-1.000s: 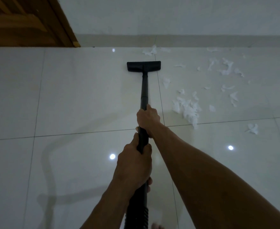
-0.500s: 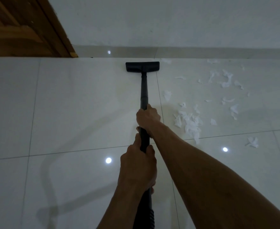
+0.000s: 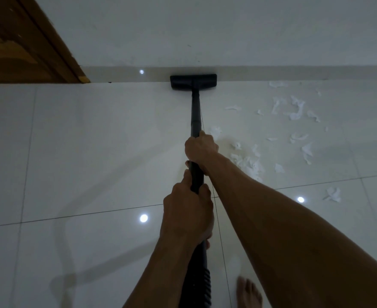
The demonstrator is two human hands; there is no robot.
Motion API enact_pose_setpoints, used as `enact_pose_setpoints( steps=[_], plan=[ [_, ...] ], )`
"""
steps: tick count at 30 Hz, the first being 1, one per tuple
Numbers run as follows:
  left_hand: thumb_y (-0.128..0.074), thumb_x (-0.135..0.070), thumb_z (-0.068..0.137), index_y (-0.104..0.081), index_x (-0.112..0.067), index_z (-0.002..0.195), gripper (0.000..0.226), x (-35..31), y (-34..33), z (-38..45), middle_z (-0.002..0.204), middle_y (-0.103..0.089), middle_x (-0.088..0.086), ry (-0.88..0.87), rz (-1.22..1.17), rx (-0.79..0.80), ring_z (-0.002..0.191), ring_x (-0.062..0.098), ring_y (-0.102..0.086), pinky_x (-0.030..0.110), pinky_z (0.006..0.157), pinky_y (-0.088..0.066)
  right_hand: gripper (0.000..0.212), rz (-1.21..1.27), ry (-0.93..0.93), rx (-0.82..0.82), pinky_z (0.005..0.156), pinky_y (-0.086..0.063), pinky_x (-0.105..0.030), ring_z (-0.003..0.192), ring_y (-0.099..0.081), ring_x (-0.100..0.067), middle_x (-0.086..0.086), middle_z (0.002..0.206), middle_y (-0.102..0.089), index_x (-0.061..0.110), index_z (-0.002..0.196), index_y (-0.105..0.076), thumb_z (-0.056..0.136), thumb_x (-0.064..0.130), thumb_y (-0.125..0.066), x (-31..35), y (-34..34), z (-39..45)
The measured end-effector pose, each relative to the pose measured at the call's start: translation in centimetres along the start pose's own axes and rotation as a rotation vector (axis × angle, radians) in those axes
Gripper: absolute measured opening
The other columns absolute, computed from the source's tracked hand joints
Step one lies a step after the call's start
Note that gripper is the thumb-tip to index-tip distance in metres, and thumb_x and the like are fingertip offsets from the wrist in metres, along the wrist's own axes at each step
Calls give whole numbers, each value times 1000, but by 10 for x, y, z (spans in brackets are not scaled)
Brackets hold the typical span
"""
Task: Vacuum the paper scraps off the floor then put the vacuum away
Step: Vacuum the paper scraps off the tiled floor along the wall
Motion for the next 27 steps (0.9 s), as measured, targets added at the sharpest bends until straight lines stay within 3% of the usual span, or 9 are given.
enact_pose_setpoints(
  steps=[4, 7, 10, 13, 15, 17, 19, 24, 27],
  plan=[
    [-46, -36, 102, -52, -21, 128, 30, -10, -24, 1, 93, -71, 16, 9, -5, -1, 76, 34, -74, 49, 70, -63, 40, -74, 13, -12, 45, -30, -22, 61, -45, -10, -4, 105, -52, 11, 138, -44, 99, 18, -47, -14, 20, 12],
    [-46, -37, 102, -50, -25, 133, 34, -16, -43, -3, 95, -71, 16, 26, -7, 4, 78, 35, -74, 50, 71, -63, 41, -130, 32, -9, 41, -35, -20, 62, -45, -10, -4, 105, -48, 10, 140, -44, 99, 18, -46, -26, 36, 16],
    [-47, -38, 101, -49, -30, 135, 35, -19, -58, -9, 91, -71, 14, 40, -23, -3, 77, 35, -74, 50, 70, -63, 41, -192, 86, 29, 63, -49, -26, 83, -58, -20, -10, 114, -52, 6, 140, -45, 100, 15, -42, -34, 48, 15],
    [-48, -39, 101, -43, -42, 139, 39, -21, -74, -19, 83, -70, 12, 76, -55, -6, 71, 33, -73, 49, 65, -63, 40, -176, 85, 6, 61, -42, -26, 80, -53, -18, -9, 121, -56, 9, 138, -46, 100, 19, -43, -46, 60, 15],
    [-49, -38, 101, -38, -49, 142, 44, -22, -83, -26, 79, -69, 10, 90, -72, -18, 66, 30, -73, 46, 61, -63, 40, -143, 90, 8, 76, -50, -33, 95, -58, -24, -10, 127, -56, 9, 139, -46, 100, 20, -42, -53, 65, 11],
    [-49, -37, 101, -35, -49, 145, 48, -23, -92, -33, 78, -70, 9, 81, -61, -39, 66, 29, -72, 46, 62, -63, 42, -90, 76, 16, 82, -51, -36, 101, -60, -27, -11, 127, -57, 12, 140, -45, 100, 21, -42, -62, 71, 8],
    [-49, -36, 101, -36, -46, 146, 48, -25, -101, -38, 79, -70, 9, 68, -54, -57, 66, 30, -73, 47, 63, -63, 42, -75, 71, 26, 78, -52, -35, 96, -61, -26, -10, 125, -58, 13, 141, -45, 99, 22, -42, -70, 77, 6],
    [-50, -36, 101, -45, -37, 142, 41, -21, -126, -52, 76, -69, 11, 54, -67, -72, 65, 33, -72, 49, 63, -63, 42, 4, 38, 58, 45, -43, -22, 62, -57, -14, -8, 115, -60, 16, 142, -43, 100, 21, -42, -95, 86, -3],
    [-51, -38, 100, -45, -37, 142, 42, -13, -141, -61, 75, -69, 11, 72, -71, -86, 66, 33, -72, 49, 64, -63, 42, -64, 65, 67, 43, -33, -20, 59, -50, -10, -7, 118, -59, 13, 142, -43, 101, 20, -42, -110, 89, -9]
  ],
)
Point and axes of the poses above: each hand's wrist, its own z-axis towards the middle knuckle, its own y-axis out of the back of the hand, x = y × z, the point moved 3 cm from there along z, towards the middle knuckle
